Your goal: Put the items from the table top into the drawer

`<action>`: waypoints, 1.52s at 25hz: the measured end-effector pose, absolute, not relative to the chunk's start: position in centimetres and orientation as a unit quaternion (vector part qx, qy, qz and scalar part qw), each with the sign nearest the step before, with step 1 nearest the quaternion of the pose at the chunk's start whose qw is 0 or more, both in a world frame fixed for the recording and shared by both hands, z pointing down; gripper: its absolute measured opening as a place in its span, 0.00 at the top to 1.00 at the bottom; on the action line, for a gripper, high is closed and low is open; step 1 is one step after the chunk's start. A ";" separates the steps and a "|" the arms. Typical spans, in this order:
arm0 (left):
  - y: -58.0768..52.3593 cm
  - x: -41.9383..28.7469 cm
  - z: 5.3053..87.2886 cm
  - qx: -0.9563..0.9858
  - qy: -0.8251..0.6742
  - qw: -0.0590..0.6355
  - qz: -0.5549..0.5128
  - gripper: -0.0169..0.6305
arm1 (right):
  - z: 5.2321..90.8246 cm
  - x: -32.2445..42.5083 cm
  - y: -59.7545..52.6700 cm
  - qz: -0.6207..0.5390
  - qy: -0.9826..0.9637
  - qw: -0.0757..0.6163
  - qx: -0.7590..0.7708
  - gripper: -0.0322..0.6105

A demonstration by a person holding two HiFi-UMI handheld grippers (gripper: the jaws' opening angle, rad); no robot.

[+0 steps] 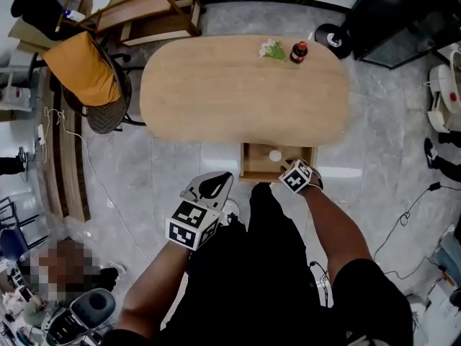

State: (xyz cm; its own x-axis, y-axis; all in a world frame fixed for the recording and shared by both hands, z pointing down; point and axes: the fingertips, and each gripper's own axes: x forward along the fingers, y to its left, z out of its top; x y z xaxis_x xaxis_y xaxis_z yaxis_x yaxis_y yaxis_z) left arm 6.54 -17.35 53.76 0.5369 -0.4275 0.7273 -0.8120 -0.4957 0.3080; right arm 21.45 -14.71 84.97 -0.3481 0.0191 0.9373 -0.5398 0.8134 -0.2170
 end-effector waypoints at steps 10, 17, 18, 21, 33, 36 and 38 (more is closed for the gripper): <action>-10.4 7.2 47.8 0.851 -0.366 0.278 0.256 0.97 | 63.7 17.1 -13.4 0.349 -0.849 0.256 0.304 0.95; -1.7 4.9 43.4 0.877 -0.351 0.254 0.207 0.97 | 47.3 13.4 -3.4 0.269 -0.895 0.142 0.325 0.95; -0.8 4.6 42.9 0.880 -0.351 0.251 0.199 0.97 | 45.6 13.2 -2.0 0.261 -0.897 0.127 0.333 0.95; 0.9 4.2 42.3 0.883 -0.348 0.256 0.184 0.97 | 41.4 13.6 1.1 0.259 -0.894 0.081 0.358 0.95; 4.9 6.0 38.1 0.892 -0.359 0.219 0.166 0.97 | 37.4 16.7 5.4 0.236 -0.898 0.099 0.358 0.95; 5.2 7.2 37.5 0.887 -0.376 0.222 0.152 0.97 | 36.4 17.7 5.9 0.214 -0.907 0.116 0.342 0.95; 5.5 8.5 37.1 0.886 -0.382 0.220 0.143 0.97 | 35.7 18.5 6.5 0.195 -0.914 0.120 0.334 0.95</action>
